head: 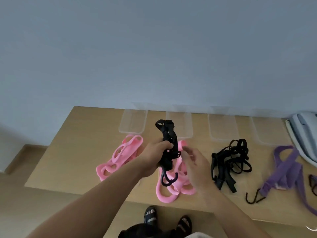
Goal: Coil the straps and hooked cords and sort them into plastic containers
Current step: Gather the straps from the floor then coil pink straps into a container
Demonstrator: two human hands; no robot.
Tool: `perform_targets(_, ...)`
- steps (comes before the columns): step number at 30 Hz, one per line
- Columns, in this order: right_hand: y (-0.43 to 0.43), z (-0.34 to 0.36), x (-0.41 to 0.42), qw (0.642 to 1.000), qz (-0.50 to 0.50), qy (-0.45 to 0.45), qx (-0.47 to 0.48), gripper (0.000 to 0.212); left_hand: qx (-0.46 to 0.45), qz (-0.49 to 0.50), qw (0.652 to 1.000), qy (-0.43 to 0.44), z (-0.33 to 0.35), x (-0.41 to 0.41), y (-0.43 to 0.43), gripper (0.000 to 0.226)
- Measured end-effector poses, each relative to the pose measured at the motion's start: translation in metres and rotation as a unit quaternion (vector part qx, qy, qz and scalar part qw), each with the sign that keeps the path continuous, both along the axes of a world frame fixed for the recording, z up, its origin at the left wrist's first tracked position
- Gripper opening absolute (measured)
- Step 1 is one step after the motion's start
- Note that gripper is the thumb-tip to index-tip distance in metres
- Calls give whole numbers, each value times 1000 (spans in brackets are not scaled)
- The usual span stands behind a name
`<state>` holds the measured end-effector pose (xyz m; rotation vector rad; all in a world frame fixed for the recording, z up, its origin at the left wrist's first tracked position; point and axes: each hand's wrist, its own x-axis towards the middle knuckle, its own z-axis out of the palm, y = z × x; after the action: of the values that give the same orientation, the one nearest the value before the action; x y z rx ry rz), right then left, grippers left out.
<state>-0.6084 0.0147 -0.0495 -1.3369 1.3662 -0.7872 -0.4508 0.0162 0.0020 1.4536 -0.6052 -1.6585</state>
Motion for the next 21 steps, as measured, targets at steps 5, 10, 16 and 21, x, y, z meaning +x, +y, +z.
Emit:
perform_targets(5,2,25,-24,999,-35,-1,34,43,19,-58,989,132,0,-49,-17,32)
perform_targets(10,7,27,-69,986,-150,66,41,33,43,-167,972,161,-7,-100,-25,44)
perform_targets(16,7,19,-105,958,-268,54,89,21,48,-288,952,97,-10,-144,-29,41)
perform_targets(21,-3,15,-121,949,-297,87,69,16,36,-338,940,32,-9,-147,-41,38)
